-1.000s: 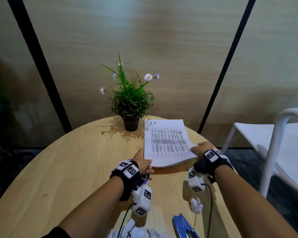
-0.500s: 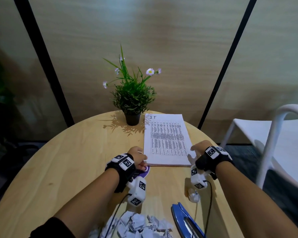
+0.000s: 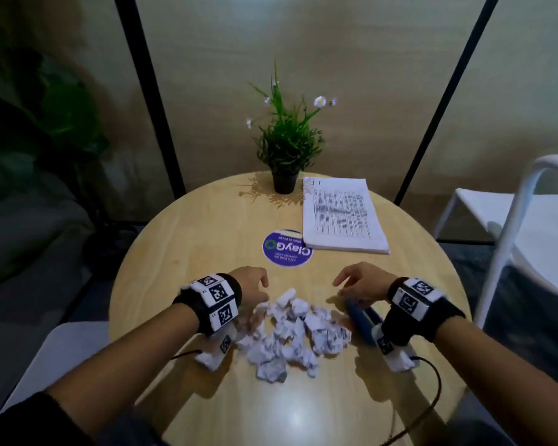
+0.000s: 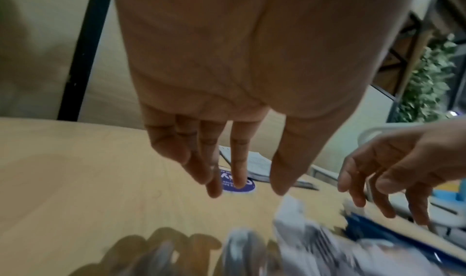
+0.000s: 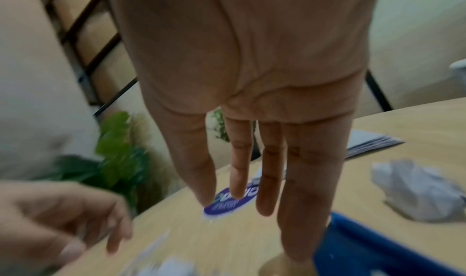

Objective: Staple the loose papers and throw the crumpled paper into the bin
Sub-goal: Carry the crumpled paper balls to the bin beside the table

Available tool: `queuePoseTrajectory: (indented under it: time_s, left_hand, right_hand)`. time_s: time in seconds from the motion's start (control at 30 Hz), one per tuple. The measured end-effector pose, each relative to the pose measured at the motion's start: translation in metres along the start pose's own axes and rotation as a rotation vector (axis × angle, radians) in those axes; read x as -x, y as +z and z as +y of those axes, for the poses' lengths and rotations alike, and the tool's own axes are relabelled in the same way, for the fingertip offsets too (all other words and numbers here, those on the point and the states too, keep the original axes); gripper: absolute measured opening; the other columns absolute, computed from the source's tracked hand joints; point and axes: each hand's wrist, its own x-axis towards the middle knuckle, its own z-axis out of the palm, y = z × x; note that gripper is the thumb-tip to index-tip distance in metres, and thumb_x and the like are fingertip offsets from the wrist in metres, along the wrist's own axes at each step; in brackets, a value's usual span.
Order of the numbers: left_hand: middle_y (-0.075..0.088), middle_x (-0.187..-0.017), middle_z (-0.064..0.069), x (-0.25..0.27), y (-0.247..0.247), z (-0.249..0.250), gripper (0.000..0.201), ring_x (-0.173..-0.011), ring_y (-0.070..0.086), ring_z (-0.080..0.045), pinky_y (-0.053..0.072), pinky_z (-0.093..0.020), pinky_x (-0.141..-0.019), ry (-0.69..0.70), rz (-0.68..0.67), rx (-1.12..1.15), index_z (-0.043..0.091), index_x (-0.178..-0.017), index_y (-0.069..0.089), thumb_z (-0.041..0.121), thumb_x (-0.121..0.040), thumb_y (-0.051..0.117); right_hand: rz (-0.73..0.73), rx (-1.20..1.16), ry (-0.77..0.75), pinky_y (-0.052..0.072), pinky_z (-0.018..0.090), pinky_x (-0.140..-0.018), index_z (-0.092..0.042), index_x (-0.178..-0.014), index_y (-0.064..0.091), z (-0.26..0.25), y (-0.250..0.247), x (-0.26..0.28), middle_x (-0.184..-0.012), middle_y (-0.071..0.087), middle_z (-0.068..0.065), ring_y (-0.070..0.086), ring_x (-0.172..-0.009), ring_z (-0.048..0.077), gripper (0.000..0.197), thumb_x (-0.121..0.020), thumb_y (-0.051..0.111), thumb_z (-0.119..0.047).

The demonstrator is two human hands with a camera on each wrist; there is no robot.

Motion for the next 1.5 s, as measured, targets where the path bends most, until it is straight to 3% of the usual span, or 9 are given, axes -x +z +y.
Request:
queuePoseTrajectory:
  time_s: [0.17,0.37,0.47,0.6,0.97,1.13,1.27,1.4,1.5]
  left_hand:
    - [0.025,-0.144,-0.007,0.029,0.032,-0.016,0.074,-0.133,0.028,-0.034,0.033,-0.049,-0.102,-0.063,0.098,-0.164,0.031,-0.141,0.028,0.05,-0.078,0.063]
    - [0.006,-0.154,-0.013,0.05,0.053,-0.024,0.125,-0.138,0.02,-0.045,0.031,-0.056,-0.109,-0.099,-0.011,-0.061,0.042,-0.147,-0.003,0.062,-0.055,0.078]
    - [0.012,-0.151,-0.015,0.055,0.064,-0.02,0.133,-0.136,0.026,-0.046,0.034,-0.057,-0.106,-0.119,-0.008,-0.036,0.044,-0.146,-0.007,0.063,-0.048,0.081]
    - [0.014,-0.149,-0.014,0.059,0.073,-0.014,0.135,-0.132,0.036,-0.045,0.042,-0.054,-0.102,-0.129,-0.017,-0.006,0.041,-0.147,-0.004,0.064,-0.044,0.082]
    - [0.016,-0.144,-0.013,0.056,0.086,0.004,0.122,-0.125,0.042,-0.045,0.044,-0.051,-0.099,-0.149,0.095,0.061,0.041,-0.143,0.008,0.071,-0.045,0.075]
    - [0.016,-0.143,-0.016,0.055,0.084,0.001,0.115,-0.119,0.05,-0.044,0.048,-0.047,-0.096,-0.137,0.083,0.089,0.042,-0.142,0.011,0.062,-0.051,0.078]
    - [0.024,-0.136,-0.017,0.052,0.083,0.005,0.09,-0.105,0.058,-0.044,0.052,-0.043,-0.089,-0.101,0.094,0.107,0.032,-0.137,0.025,0.042,-0.065,0.079]
    - [0.023,-0.136,-0.017,0.048,0.084,0.008,0.071,-0.097,0.06,-0.044,0.052,-0.039,-0.082,-0.089,0.078,0.11,0.026,-0.133,0.034,0.028,-0.075,0.074]
    - [0.026,-0.135,-0.018,0.043,0.081,0.006,0.054,-0.098,0.06,-0.044,0.051,-0.038,-0.082,-0.077,0.093,0.131,0.023,-0.13,0.04,0.022,-0.082,0.064]
  right_hand:
    - [0.007,0.416,-0.058,0.047,0.038,-0.096,-0.034,-0.142,0.027,-0.006,0.057,0.018,-0.132,0.041,0.01,0.05,-0.119,0.031,0.093,-0.066,0.081,-0.038]
    - [0.012,0.5,-0.007,0.042,0.049,-0.104,-0.04,-0.146,0.004,-0.004,0.093,0.019,-0.14,0.029,0.012,0.04,-0.129,0.037,0.127,-0.051,0.087,-0.048]
    - [0.048,0.493,0.038,0.043,0.049,-0.102,-0.038,-0.144,0.014,-0.007,0.101,0.021,-0.136,0.031,0.012,0.041,-0.127,0.039,0.118,-0.052,0.087,-0.044]
    - [0.076,0.451,0.061,0.047,0.046,-0.092,-0.037,-0.129,0.031,-0.01,0.106,0.028,-0.128,0.036,0.005,0.049,-0.114,0.035,0.087,-0.057,0.073,-0.061]
    - [0.065,0.386,0.099,0.05,0.04,-0.085,-0.023,-0.122,0.041,-0.013,0.102,0.031,-0.118,0.038,0.01,0.05,-0.1,0.03,0.057,-0.074,0.068,-0.039]
    - [0.095,0.241,0.073,0.05,0.037,-0.075,-0.018,-0.099,0.046,-0.007,0.098,0.032,-0.095,0.056,0.006,0.057,-0.088,0.026,0.028,-0.08,0.061,-0.031]
    - [0.076,0.194,0.079,0.042,0.027,-0.078,-0.014,-0.127,0.048,0.0,0.094,0.035,-0.123,0.058,0.007,0.057,-0.111,0.025,0.049,-0.083,0.06,-0.032]
    - [0.06,0.157,0.041,0.05,0.033,-0.078,-0.008,-0.119,0.052,0.0,0.091,0.036,-0.108,0.06,0.008,0.055,-0.094,0.024,0.04,-0.084,0.062,-0.026]
    - [0.053,0.154,0.031,0.055,0.034,-0.072,-0.01,-0.134,0.043,-0.004,0.089,0.036,-0.13,0.053,0.012,0.056,-0.101,0.027,0.054,-0.085,0.063,-0.021]
